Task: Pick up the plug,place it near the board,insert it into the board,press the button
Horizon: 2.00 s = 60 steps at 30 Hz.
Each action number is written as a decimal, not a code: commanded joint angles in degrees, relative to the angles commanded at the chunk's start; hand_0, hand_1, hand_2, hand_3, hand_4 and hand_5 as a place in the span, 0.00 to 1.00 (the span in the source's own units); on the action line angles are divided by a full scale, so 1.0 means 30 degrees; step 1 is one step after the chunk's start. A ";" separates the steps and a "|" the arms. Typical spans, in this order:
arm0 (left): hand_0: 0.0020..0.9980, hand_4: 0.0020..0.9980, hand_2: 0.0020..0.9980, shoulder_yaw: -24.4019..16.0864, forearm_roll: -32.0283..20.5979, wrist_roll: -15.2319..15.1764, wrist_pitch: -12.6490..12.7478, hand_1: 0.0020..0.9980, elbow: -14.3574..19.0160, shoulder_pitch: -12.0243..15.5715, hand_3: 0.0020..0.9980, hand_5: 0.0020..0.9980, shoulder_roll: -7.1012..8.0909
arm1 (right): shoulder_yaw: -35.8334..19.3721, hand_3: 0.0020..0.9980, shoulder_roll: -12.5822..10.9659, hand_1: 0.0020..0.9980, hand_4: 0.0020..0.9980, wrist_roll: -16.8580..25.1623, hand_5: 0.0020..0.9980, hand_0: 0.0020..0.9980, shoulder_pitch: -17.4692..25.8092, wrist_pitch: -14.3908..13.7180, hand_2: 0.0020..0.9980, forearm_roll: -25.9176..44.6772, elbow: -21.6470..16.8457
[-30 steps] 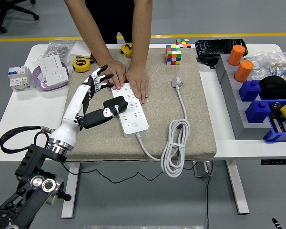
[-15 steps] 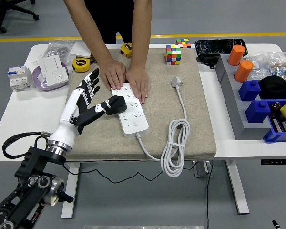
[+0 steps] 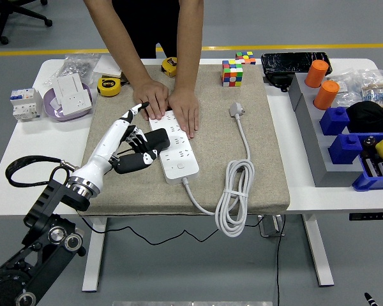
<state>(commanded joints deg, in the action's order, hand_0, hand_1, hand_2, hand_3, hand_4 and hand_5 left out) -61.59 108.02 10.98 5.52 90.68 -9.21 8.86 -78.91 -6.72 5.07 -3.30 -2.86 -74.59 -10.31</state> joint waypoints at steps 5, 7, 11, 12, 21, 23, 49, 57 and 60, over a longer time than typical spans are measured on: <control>0.15 0.50 0.16 0.1346 0.2081 0.1427 -0.1536 0.07 -0.0759 -0.1322 0.87 0.00 0.0190 | 0.0168 0.78 -0.0009 0.84 1.00 0.0000 1.00 0.96 -0.0051 0.0010 0.76 0.0126 0.0000; 0.15 0.51 0.16 0.1873 0.2557 0.1821 -0.1945 0.06 -0.1130 -0.1775 0.88 0.00 0.0104 | 0.0198 0.78 0.0018 0.84 1.00 -0.0019 1.00 0.96 -0.0066 0.0016 0.76 0.0158 0.0000; 0.15 0.51 0.16 0.2605 0.3343 0.2477 -0.2763 0.06 -0.1789 -0.2437 0.88 0.00 -0.0102 | 0.0111 0.78 0.0033 0.84 1.00 -0.0061 1.00 0.96 -0.0075 0.0007 0.76 0.0083 0.0000; 0.14 0.51 0.16 0.2740 0.3437 0.2637 -0.3032 0.06 -0.1911 -0.2548 0.89 0.00 -0.0163 | 0.0134 0.78 0.0028 0.84 1.00 -0.0049 1.00 0.96 -0.0083 0.0007 0.76 0.0123 0.0000; 0.15 0.51 0.16 0.3579 0.3423 0.3504 -0.4444 0.06 -0.2378 -0.3064 0.88 0.00 -0.0138 | 0.0023 0.78 -0.0029 0.84 1.00 -0.0030 1.00 0.96 -0.0187 -0.0012 0.76 0.0119 0.0000; 0.15 0.51 0.16 0.3668 0.3420 0.3648 -0.4675 0.06 -0.2447 -0.3098 0.88 0.00 -0.0152 | 0.0031 0.78 -0.0013 0.84 1.00 -0.0027 1.00 0.96 -0.0190 -0.0010 0.76 0.0136 0.0000; 0.14 0.51 0.16 0.4063 0.3344 0.3829 -0.4999 0.06 -0.3380 -0.3101 0.87 0.00 -0.0314 | -0.0145 0.78 -0.0014 0.84 1.00 -0.0040 1.00 0.96 -0.0210 -0.0017 0.76 0.0024 0.0000; 0.14 0.50 0.16 0.4287 0.3357 0.3939 -0.5188 0.06 -0.3627 -0.3074 0.87 0.00 -0.0290 | -0.0052 0.78 -0.0030 0.84 1.00 -0.0013 1.00 0.96 -0.0181 0.0001 0.76 0.0093 0.0000; 0.14 0.51 0.16 0.4347 0.3391 0.3964 -0.5232 0.06 -0.3680 -0.3066 0.86 0.00 -0.0292 | -0.0056 0.78 -0.0034 0.84 1.00 -0.0014 1.00 0.96 -0.0163 0.0001 0.76 0.0087 0.0000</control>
<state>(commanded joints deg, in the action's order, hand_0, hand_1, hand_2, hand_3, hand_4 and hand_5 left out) -48.55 118.19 22.87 -10.17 79.64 -18.41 7.99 -79.08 -6.82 5.03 -3.79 -2.86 -74.33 -10.31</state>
